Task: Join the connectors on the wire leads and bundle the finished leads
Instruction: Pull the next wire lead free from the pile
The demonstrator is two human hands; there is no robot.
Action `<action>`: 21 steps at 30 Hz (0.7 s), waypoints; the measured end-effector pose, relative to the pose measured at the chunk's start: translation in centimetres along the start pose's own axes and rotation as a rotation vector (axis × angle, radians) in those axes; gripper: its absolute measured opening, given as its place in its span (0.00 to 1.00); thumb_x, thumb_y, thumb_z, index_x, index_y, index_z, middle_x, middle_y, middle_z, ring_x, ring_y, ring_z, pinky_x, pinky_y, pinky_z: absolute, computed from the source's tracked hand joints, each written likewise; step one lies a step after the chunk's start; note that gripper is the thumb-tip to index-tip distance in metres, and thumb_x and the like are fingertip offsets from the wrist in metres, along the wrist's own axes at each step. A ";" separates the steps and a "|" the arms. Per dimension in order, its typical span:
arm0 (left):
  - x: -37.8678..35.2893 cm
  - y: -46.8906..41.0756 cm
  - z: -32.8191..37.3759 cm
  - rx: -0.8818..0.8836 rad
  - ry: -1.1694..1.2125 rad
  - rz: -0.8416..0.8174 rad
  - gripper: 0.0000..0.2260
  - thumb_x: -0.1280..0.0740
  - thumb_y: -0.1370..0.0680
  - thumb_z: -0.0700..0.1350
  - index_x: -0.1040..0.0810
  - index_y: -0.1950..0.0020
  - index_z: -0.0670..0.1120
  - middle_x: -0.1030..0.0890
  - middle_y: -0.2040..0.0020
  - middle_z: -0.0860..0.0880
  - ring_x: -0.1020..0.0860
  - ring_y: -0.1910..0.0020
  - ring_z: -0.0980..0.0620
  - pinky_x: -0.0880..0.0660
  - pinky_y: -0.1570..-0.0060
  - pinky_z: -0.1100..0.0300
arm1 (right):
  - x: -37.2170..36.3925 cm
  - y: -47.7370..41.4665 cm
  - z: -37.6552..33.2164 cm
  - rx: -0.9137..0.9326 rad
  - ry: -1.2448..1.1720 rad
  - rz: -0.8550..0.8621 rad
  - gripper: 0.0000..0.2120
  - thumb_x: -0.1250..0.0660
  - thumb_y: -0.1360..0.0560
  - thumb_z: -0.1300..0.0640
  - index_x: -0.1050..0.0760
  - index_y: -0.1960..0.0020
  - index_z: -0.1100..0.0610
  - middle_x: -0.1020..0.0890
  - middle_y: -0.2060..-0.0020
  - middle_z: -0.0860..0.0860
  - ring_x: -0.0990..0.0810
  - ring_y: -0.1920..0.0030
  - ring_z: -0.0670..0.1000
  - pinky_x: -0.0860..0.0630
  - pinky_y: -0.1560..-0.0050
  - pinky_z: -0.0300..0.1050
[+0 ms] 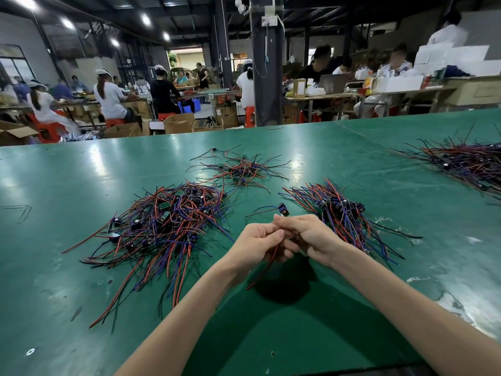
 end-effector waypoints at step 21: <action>-2.5 0.8 0.5 -0.093 -0.076 -0.168 0.10 0.44 0.18 0.36 0.24 0.52 0.42 0.18 0.66 0.51 0.25 0.69 0.58 0.26 0.62 0.66 | 6.9 -0.7 -2.9 0.190 0.006 0.413 0.14 0.34 0.23 0.58 0.19 0.65 0.61 0.17 0.69 0.51 0.37 0.77 0.44 0.40 0.78 0.35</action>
Point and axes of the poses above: each hand's wrist, its own y-axis away from the middle knuckle, its own x-axis out of the back of the hand, z = x × y, the point moved 10 cm from there along -y, towards the middle knuckle
